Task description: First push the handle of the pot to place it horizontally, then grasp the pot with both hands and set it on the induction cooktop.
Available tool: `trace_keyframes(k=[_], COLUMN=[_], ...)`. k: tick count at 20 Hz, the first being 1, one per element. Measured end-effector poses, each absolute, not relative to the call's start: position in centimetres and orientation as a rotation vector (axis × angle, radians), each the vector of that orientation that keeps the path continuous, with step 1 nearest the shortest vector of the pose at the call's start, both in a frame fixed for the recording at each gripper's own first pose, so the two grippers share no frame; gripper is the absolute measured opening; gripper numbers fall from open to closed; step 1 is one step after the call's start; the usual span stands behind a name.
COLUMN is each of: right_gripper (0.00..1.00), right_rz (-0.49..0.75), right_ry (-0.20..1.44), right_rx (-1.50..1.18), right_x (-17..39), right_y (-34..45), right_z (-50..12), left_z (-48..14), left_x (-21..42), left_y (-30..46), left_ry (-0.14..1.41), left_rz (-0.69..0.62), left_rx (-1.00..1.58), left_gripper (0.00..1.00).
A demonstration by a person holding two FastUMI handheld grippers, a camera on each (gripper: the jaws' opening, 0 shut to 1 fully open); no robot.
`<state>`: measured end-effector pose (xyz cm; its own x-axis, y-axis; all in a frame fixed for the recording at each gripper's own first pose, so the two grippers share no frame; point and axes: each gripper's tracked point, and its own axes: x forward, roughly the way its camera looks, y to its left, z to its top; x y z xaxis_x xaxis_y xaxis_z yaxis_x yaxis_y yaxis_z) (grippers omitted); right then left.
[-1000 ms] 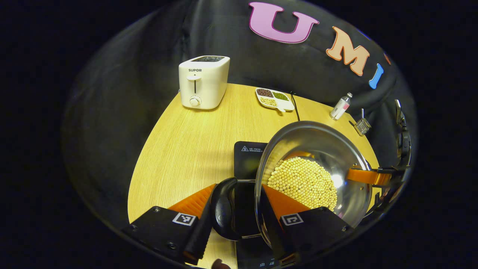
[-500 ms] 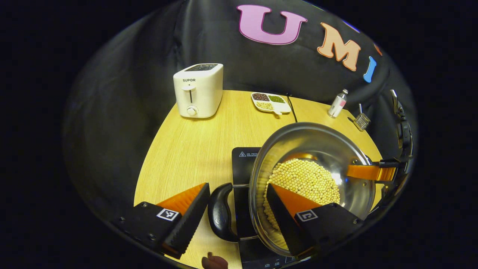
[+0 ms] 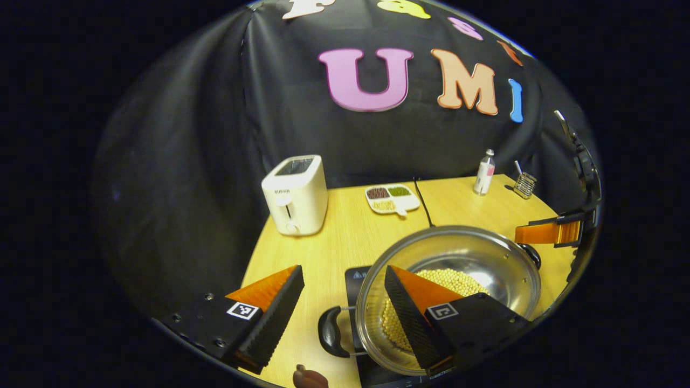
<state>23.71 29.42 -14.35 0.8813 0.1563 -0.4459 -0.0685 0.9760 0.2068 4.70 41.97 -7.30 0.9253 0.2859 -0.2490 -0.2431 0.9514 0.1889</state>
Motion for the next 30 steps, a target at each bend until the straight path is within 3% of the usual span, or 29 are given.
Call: trace_keyframes(k=[2,3,7,8,9,15,21,24,28,29,30], right_gripper=[0.99,0.94,0.94,0.99,0.94,0.94,0.98,0.93,0.93,0.98,0.94], right_rz=[0.138,0.146,0.195,0.209,0.223,0.257,0.337,0.347,0.336,0.357,0.371], right_ry=[0.392,0.353,0.198,0.165,0.126,0.002,-0.11,-0.137,-0.217,-0.235,-0.256], right_rx=[0.202,0.209,0.22,0.209,0.196,0.16,0.172,0.152,0.123,0.117,0.109], right_x=[23.2,22.9,20.4,19.7,18.9,14.4,9.1,7.6,5.2,4.5,3.8], right_y=[28.7,28.1,25.7,24.8,23.8,16.5,9.7,7.5,5.1,5.1,5.0], right_z=[-11.0,-9.2,-3.3,-2.3,-1.1,2.8,6.1,6.8,7.9,8.0,8.0], left_z=[-4.2,-2.7,2.0,2.9,4.0,8.6,9.4,9.7,9.2,8.8,8.0], left_x=[4.5,4.3,3.3,3.0,2.6,2.2,2.0,1.2,0.0,-0.1,-0.2], left_y=[40.4,39.6,33.5,31.6,29.8,16.5,5.3,1.1,-1.4,-2.0,-2.7], left_ry=[0.195,0.155,0.015,-0.013,-0.045,-0.203,-0.261,-0.275,-0.279,-0.272,-0.256], left_rz=[0.277,0.286,0.258,0.249,0.247,0.195,0.148,0.141,0.155,0.151,0.141], left_rx=[0.225,0.247,0.226,0.218,0.211,0.135,0.041,0.025,0.041,0.037,0.029], left_gripper=[0.98,0.97,0.98,0.98,0.98,0.98,1.0,0.99,0.99,0.99,0.99])
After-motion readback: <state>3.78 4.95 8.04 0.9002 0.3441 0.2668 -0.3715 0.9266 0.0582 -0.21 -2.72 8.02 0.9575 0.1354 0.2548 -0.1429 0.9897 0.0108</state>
